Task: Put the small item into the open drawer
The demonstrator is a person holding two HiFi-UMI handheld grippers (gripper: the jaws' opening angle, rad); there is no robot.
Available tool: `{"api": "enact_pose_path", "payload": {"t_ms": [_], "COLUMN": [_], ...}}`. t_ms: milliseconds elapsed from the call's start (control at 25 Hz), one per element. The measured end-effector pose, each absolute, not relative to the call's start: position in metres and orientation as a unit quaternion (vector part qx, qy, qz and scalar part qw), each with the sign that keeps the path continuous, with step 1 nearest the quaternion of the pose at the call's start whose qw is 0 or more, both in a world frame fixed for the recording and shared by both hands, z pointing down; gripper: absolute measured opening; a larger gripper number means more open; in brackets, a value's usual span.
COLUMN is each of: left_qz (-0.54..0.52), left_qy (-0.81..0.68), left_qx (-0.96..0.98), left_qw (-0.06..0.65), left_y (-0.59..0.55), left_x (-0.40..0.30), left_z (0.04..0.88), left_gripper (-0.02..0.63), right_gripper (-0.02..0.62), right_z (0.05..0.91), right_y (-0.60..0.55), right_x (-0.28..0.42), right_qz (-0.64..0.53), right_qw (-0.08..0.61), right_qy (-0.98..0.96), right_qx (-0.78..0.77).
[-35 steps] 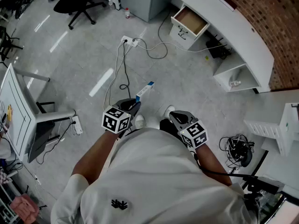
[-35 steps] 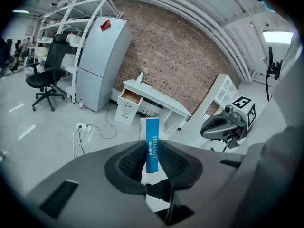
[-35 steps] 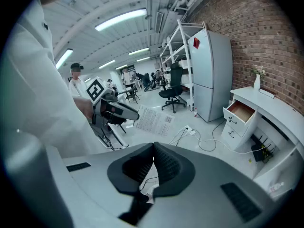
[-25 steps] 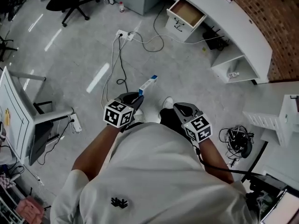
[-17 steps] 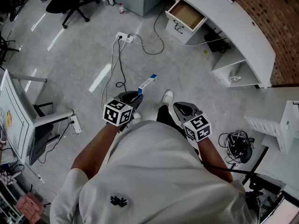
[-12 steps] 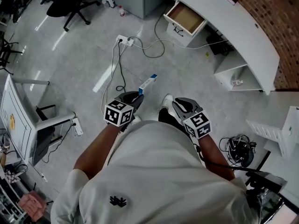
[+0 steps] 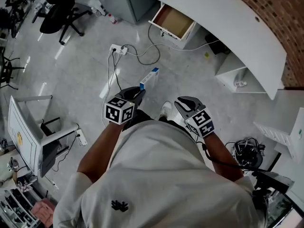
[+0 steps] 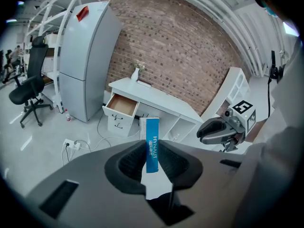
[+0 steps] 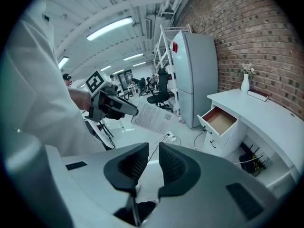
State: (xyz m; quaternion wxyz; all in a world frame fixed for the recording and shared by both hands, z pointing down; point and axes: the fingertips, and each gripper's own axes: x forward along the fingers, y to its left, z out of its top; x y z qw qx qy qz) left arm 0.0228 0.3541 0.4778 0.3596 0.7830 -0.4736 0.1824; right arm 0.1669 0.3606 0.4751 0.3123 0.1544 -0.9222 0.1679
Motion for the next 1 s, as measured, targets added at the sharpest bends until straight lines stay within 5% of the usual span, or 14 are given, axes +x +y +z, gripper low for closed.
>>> {"api": "enact_pose_path", "payload": {"t_ms": [560,1000], "left_qz": [0.201,0.257], "left_qy": [-0.458,-0.442], "left_qx": [0.790,0.790], "left_qw": [0.354,0.338], "left_y": [0.157,-0.054], "left_x": [0.015,-0.074], "left_z": [0.500,0.553], "left_gripper": [0.086,0.086], "right_gripper": [0.040,0.040], "right_z": [0.486,0.474], "right_y": [0.212,0.054], "right_x": [0.212,0.125], "right_qz": [0.224,0.267], "right_qw": [0.300,0.305], "right_qy": [-0.895,-0.863], "right_qx": [0.243,0.301]}}
